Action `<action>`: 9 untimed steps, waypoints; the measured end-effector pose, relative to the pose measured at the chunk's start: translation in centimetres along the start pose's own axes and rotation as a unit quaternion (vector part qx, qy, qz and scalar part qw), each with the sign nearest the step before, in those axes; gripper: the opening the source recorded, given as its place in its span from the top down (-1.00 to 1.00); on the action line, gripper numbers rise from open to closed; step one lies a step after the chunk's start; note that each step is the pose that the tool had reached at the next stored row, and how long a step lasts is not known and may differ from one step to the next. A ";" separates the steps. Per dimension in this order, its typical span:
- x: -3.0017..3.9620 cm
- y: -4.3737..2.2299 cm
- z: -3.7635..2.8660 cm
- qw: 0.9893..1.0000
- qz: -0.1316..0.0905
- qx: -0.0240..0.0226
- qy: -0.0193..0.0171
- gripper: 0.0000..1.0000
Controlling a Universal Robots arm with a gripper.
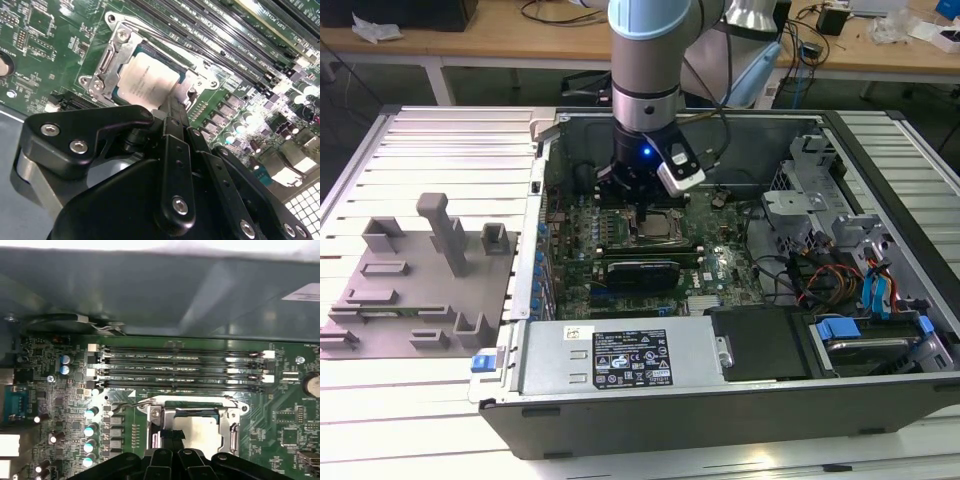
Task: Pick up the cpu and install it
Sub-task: 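Close the cpu cover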
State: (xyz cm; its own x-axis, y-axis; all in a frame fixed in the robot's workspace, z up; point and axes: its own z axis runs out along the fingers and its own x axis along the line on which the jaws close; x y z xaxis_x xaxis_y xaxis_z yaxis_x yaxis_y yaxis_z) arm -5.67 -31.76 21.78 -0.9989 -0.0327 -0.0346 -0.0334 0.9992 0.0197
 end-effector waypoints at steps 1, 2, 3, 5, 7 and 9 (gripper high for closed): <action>0.00 0.00 0.00 1.000 0.000 0.000 0.000 0.79; 0.00 0.00 0.00 1.000 0.000 0.000 0.000 0.79; 0.00 0.00 0.01 1.000 0.000 0.000 0.000 0.79; 0.03 0.00 0.07 1.000 0.000 0.000 0.000 0.79; 0.12 0.00 0.28 1.000 0.000 0.000 0.000 0.79; 0.24 0.00 0.49 1.000 0.000 0.000 0.000 0.79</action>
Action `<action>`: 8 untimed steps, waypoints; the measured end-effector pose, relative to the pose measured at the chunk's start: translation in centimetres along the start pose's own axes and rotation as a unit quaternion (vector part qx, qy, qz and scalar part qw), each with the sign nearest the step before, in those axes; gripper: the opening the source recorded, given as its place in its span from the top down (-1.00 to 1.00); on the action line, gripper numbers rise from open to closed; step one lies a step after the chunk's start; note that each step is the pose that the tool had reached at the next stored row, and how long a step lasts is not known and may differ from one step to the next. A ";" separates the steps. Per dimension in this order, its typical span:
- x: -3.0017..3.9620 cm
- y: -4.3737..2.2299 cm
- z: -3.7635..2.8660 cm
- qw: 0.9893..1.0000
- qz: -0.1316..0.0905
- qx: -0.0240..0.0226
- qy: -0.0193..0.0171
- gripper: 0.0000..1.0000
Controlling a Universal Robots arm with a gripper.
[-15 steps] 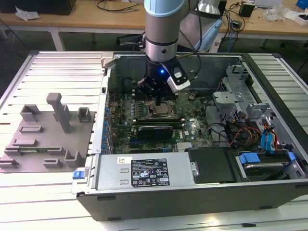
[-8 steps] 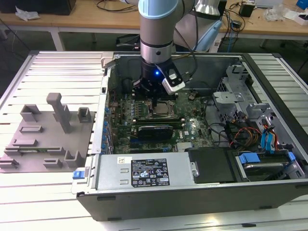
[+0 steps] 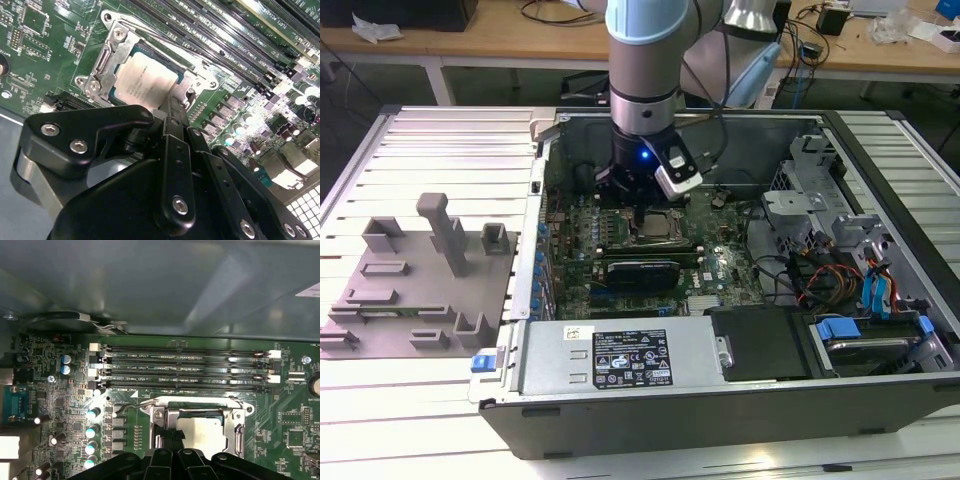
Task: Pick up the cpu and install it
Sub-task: 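Close the cpu cover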
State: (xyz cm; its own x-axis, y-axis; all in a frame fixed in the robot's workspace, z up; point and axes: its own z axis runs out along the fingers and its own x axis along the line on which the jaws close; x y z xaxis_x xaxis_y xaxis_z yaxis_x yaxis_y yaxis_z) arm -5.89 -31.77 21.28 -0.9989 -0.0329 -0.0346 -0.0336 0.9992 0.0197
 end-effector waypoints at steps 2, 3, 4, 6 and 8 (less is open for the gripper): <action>0.23 0.00 0.23 1.000 0.000 0.000 0.000 0.79; 0.29 0.00 0.26 1.000 0.000 0.000 0.000 0.79; 0.34 0.00 0.29 1.000 0.000 0.000 0.000 0.79; 0.40 0.00 0.35 1.000 0.000 0.000 0.000 0.79; 0.48 0.01 0.40 1.000 0.000 0.000 0.000 0.79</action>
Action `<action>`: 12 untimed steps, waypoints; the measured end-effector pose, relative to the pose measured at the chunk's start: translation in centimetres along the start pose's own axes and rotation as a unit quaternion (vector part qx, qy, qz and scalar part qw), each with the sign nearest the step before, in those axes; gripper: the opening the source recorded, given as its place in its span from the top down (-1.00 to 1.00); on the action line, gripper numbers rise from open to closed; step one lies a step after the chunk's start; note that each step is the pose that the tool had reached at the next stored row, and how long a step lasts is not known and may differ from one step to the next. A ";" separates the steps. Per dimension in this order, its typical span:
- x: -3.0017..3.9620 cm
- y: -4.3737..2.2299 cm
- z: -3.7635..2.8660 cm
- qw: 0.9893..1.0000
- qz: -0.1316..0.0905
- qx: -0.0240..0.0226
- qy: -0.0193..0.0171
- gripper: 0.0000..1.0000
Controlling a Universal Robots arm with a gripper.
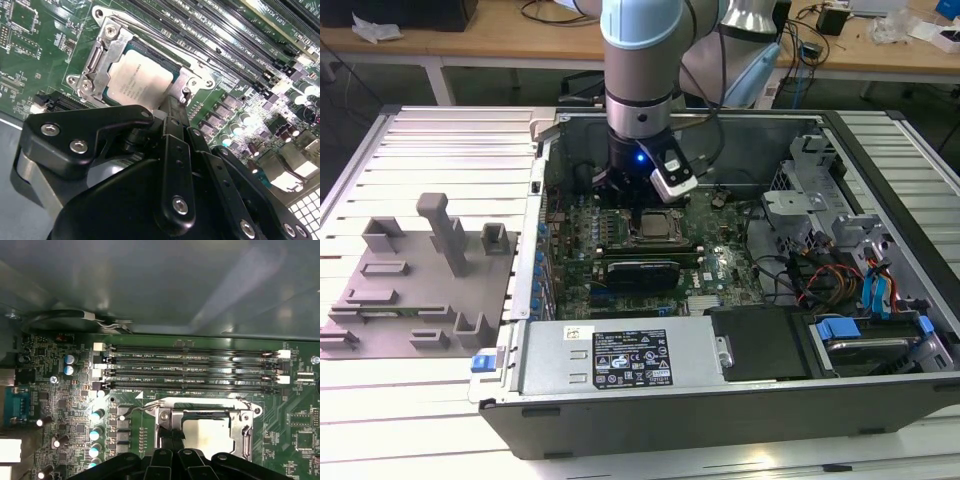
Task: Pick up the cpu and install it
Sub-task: 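Close the cpu cover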
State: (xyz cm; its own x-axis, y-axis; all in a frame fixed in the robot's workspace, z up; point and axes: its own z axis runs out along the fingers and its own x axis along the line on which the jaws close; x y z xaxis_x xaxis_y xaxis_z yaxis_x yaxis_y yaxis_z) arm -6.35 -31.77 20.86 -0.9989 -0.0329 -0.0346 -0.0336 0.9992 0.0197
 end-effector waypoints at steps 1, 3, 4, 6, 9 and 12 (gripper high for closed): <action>0.06 0.00 0.04 1.000 0.000 0.000 0.000 0.79; 0.14 0.00 0.23 1.000 0.000 0.000 0.000 0.79; 0.17 0.00 0.31 1.000 0.000 0.000 0.000 0.79; 0.18 -0.01 0.32 1.000 0.000 0.000 0.000 0.79; 0.18 0.00 0.37 1.000 0.000 0.000 0.000 0.79; 0.19 -0.01 0.51 1.000 0.000 0.000 0.000 0.79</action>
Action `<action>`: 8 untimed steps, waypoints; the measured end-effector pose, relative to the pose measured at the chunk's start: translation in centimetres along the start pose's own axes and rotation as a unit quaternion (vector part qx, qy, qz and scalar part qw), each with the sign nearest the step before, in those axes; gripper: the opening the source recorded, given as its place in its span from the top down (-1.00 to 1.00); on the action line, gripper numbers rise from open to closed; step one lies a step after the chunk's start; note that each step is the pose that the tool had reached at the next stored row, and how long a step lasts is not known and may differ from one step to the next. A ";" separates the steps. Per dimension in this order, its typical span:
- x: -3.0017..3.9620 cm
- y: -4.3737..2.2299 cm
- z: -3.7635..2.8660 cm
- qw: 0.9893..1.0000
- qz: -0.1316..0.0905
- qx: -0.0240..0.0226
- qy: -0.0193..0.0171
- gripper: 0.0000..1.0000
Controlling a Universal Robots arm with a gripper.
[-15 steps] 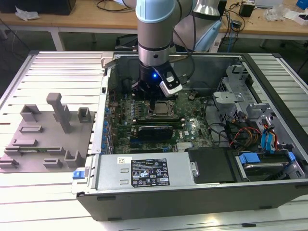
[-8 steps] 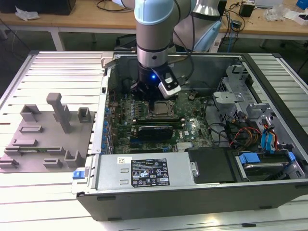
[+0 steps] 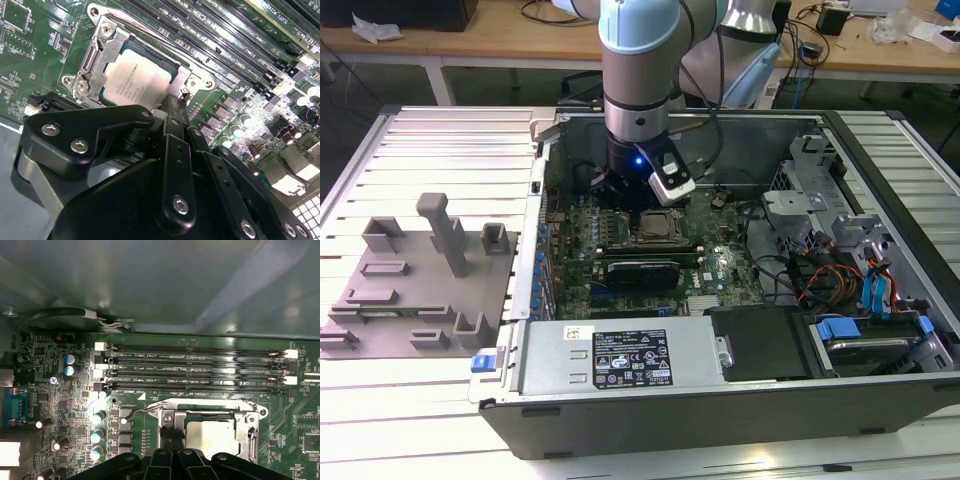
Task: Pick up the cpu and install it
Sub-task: 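Close the cpu cover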
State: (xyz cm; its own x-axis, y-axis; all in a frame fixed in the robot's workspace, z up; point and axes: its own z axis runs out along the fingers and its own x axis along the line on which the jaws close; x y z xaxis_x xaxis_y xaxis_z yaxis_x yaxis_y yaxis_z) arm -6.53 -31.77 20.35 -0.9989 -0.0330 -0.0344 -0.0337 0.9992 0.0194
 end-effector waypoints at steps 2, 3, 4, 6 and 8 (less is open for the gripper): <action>0.00 0.00 0.03 1.000 0.000 0.000 0.000 0.79; 0.00 0.00 0.07 1.000 0.000 0.000 0.000 0.79; 0.00 0.00 0.12 1.000 0.000 0.000 0.000 0.79; 0.01 -0.01 0.15 1.000 0.000 0.000 0.000 0.79; 0.00 0.00 0.17 1.000 0.000 0.000 0.000 0.79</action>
State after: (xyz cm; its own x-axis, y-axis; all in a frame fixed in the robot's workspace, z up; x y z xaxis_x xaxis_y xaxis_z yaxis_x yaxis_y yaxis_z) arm -6.52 -31.77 20.18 -0.9989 -0.0329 -0.0344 -0.0336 0.9992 0.0193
